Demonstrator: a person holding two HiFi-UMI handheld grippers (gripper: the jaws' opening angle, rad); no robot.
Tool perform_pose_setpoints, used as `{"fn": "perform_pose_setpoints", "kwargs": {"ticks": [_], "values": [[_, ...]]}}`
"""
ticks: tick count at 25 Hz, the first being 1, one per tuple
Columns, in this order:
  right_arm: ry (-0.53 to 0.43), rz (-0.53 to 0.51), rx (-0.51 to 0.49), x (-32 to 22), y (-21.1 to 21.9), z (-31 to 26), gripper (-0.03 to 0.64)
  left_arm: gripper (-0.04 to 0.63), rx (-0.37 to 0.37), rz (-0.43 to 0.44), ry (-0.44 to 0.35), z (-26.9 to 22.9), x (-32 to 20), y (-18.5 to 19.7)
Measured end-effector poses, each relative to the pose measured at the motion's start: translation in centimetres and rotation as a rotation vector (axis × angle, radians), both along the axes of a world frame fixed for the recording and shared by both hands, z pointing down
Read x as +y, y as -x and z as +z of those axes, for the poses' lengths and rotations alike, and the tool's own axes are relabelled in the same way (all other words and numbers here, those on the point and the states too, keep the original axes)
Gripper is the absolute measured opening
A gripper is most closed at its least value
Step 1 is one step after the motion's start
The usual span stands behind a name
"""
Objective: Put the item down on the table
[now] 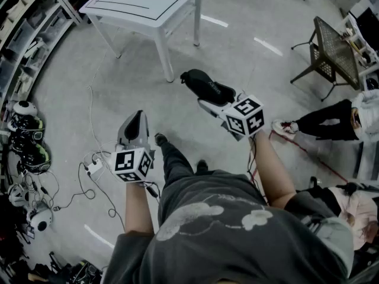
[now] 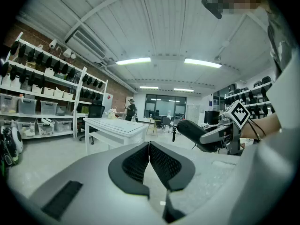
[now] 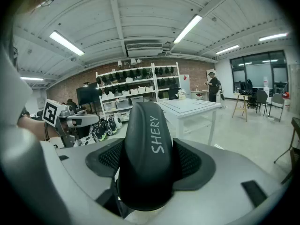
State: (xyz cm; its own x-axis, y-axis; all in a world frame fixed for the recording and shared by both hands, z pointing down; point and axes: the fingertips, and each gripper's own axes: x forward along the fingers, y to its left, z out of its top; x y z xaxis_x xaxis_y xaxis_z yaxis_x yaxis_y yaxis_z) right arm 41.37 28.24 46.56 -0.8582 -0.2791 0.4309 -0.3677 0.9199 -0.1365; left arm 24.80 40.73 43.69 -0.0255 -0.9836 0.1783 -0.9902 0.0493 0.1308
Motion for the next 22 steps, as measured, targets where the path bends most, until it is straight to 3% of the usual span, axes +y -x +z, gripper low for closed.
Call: {"fn": "perform_pose_setpoints", "kwargs": {"ticks": [12, 22], "values": [[0.006, 0.012, 0.015, -2.5, 1.5, 0.1, 0.319, 0.005, 0.008, 0.026, 0.024, 0.5, -2.6, 1.3], [0.028, 0.06, -0.008, -9.5, 8.9, 0.3, 0.321, 0.005, 0.022, 0.04, 0.041, 1.8, -8.4, 10.2]]}}
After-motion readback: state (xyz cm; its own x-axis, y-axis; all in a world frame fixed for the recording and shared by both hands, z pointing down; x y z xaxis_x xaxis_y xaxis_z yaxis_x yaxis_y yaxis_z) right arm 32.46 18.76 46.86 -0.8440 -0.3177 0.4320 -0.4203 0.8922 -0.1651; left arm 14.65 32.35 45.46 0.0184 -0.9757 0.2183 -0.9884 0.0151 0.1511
